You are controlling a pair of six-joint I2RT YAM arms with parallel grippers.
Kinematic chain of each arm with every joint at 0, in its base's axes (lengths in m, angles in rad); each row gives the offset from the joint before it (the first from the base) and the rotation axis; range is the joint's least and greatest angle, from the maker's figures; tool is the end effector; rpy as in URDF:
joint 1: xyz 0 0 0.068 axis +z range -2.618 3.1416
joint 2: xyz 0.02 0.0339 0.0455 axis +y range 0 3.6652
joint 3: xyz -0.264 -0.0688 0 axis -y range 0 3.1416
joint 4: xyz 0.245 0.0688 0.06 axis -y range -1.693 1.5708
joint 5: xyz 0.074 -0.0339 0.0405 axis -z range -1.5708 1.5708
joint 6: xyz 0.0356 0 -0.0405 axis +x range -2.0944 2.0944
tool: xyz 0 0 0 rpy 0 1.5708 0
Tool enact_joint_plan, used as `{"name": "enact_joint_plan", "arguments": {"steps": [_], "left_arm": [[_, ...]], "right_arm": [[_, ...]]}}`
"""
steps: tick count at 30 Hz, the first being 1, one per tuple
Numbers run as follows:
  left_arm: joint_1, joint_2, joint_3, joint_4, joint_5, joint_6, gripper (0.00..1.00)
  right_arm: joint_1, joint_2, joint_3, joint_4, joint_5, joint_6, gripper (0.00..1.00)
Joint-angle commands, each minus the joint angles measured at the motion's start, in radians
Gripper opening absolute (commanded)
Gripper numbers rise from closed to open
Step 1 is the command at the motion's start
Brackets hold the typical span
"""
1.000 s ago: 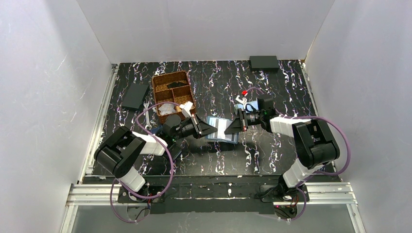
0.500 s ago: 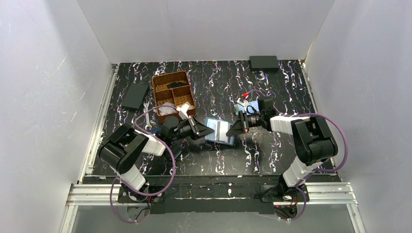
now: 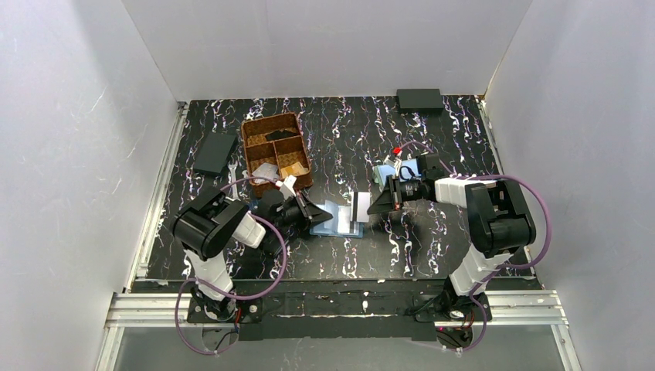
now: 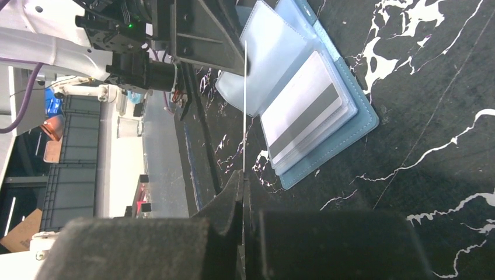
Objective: Take the credit cards out of the card holder
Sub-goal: Remove the credit card from the card holder, then place the credit card in the storage box.
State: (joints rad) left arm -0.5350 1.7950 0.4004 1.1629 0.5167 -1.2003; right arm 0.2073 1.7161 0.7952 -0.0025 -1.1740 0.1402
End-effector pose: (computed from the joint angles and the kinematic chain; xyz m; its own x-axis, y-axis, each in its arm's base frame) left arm 0.2344 -0.1593 0.1161 -0.8703 -0.4263 -0.2467 0.1261 0.2912 -0.9483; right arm 0.2938 0.0954 0.1460 -0.8601 -0.1257 -0.4944 -0.5087 0.2841 0.8127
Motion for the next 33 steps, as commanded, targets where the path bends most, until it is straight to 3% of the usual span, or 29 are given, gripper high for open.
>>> {"name": "enact_joint_plan", "arguments": {"steps": [1,4,14,20,22,23,25,26,29,33], "left_arm": [[0.001,-0.018,-0.03,-0.048,-0.032,0.039,0.0],[0.001,-0.086,-0.043,-0.166,-0.071,0.085,0.0],[-0.012,-0.476,-0.042,-0.642,-0.212,0.258,0.34],[-0.022,-0.736,-0.005,-0.892,-0.296,0.384,0.41],[-0.021,-0.835,0.014,-0.991,-0.331,0.426,0.51],[-0.018,-0.884,0.024,-1.019,-0.344,0.444,0.6],[-0.013,-0.973,0.035,-1.062,-0.372,0.453,0.89],[-0.009,-1.011,0.044,-1.09,-0.392,0.442,0.97],[0.001,-1.083,0.071,-1.101,-0.353,0.421,0.98],[0.004,-1.041,0.111,-1.034,-0.166,0.38,0.98]], "right_arm": [[-0.005,-0.028,0.027,-0.035,-0.014,-0.057,0.01],[-0.006,-0.03,0.028,-0.031,-0.028,-0.058,0.01],[-0.006,-0.067,0.037,-0.063,-0.067,-0.112,0.01],[-0.006,-0.097,0.056,-0.138,-0.086,-0.207,0.01],[-0.006,-0.109,0.071,-0.183,-0.087,-0.256,0.01],[-0.006,-0.116,0.078,-0.213,-0.084,-0.288,0.01],[-0.006,-0.133,0.094,-0.273,-0.074,-0.349,0.01],[-0.006,-0.144,0.1,-0.298,-0.07,-0.375,0.01],[-0.006,-0.169,0.11,-0.349,-0.065,-0.433,0.01],[-0.006,-0.193,0.113,-0.381,-0.073,-0.476,0.01]]}}
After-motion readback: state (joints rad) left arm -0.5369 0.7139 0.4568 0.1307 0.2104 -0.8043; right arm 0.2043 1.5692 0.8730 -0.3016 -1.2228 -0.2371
